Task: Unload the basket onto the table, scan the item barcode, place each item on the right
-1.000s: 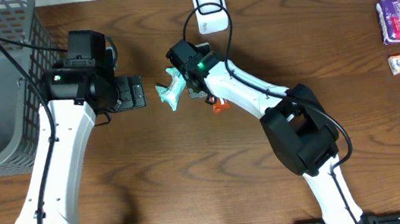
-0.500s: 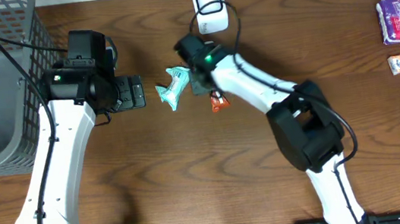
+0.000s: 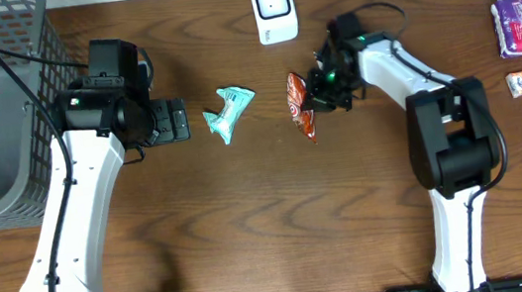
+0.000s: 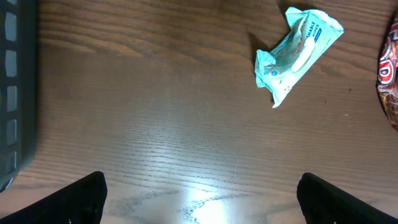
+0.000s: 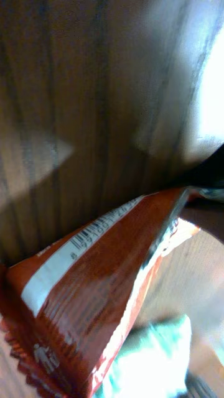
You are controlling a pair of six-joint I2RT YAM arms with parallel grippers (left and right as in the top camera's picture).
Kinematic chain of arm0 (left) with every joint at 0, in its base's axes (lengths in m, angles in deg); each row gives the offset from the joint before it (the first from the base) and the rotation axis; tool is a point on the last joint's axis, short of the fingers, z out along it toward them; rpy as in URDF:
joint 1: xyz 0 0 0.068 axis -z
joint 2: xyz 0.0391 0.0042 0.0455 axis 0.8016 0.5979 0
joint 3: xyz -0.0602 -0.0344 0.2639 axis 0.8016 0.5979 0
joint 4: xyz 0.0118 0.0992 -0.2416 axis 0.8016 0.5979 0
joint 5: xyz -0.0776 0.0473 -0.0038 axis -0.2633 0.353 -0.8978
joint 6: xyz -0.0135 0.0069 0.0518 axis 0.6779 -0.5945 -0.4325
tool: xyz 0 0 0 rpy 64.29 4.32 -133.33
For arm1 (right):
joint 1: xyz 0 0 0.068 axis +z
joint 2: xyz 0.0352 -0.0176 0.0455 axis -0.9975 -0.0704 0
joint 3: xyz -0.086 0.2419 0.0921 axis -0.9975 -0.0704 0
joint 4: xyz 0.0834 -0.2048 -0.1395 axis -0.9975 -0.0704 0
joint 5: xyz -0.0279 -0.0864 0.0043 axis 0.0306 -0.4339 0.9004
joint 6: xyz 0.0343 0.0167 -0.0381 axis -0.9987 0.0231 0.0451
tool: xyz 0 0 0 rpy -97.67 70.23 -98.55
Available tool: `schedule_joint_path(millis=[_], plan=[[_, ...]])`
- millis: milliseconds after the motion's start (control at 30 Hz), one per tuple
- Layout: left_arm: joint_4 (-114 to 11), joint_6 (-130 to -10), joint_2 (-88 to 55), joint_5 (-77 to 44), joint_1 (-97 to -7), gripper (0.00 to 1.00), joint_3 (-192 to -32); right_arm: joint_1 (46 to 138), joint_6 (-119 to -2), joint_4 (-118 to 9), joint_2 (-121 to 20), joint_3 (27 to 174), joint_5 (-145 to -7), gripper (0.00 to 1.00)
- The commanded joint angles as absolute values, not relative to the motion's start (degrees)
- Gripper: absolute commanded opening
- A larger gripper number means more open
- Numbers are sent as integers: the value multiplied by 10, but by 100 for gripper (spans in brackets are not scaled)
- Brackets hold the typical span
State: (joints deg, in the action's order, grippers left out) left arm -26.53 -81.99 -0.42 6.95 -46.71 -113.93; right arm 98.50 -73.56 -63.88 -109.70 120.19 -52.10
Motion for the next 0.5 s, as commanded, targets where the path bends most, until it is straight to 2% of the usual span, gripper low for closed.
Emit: schedule_joint_path(millis=[0, 67, 133, 267, 467], plan=[[-264, -815, -2, 79, -468, 98, -1138, 962, -729, -595, -1097, 1136, -441, 14], [-264, -815, -2, 79, -468, 98, -1138, 948, -729, -580, -1097, 1115, -448, 9], [-264, -815, -2, 79, -468, 98, -1138, 936, -728, -592, -1097, 1112, -462, 11], [-264, -815, -2, 79, -468, 98, -1138, 921, -695, -617, -1087, 1113, -464, 20], [-264, -815, -2, 79, -468, 98, -1138, 920, -675, -658, -1041, 1114, -519, 45]])
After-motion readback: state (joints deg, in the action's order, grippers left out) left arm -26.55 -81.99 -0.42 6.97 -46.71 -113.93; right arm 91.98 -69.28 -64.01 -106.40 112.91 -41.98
